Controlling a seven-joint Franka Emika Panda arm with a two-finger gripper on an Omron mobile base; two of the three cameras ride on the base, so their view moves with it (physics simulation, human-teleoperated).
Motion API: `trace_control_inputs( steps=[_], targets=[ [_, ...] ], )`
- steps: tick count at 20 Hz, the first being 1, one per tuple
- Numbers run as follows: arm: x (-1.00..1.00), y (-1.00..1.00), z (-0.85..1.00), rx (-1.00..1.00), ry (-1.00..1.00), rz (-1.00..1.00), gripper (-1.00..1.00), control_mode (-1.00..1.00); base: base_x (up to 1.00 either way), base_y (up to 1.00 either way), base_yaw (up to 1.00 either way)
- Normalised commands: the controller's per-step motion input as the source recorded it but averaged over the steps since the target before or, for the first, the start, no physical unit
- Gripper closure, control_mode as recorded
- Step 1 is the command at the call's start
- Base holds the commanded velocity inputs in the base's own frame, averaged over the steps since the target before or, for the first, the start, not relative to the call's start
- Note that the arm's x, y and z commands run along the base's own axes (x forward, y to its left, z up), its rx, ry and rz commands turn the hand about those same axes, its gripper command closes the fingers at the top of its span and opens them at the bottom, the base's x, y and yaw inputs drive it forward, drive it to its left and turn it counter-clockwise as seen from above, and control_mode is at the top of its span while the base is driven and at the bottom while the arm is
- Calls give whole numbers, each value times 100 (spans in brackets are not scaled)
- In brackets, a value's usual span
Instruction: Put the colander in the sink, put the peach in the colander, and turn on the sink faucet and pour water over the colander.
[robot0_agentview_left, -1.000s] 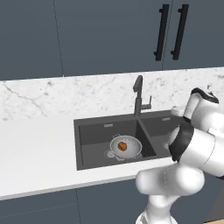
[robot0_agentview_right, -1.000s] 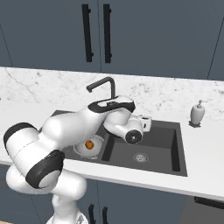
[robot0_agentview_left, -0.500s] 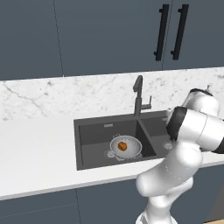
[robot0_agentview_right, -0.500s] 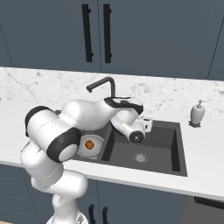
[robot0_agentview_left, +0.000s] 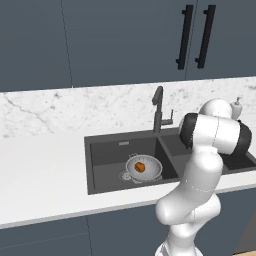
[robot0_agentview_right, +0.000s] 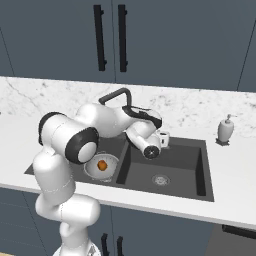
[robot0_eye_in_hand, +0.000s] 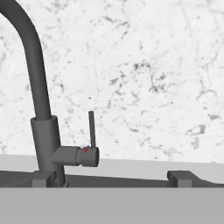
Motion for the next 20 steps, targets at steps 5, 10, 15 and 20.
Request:
trace_control_inputs(
  steps=[5, 10, 15, 20],
  targets=[
    [47, 25, -14, 0, 0, 0, -100, -100, 0, 0, 0],
    [47, 4, -4, 0, 0, 0, -100, -100, 0, 0, 0],
    [40, 0, 0, 0, 0, 0, -100, -100, 0, 0, 0],
    [42, 0, -1, 0, 0, 0, -100, -100, 0, 0, 0]
  ],
)
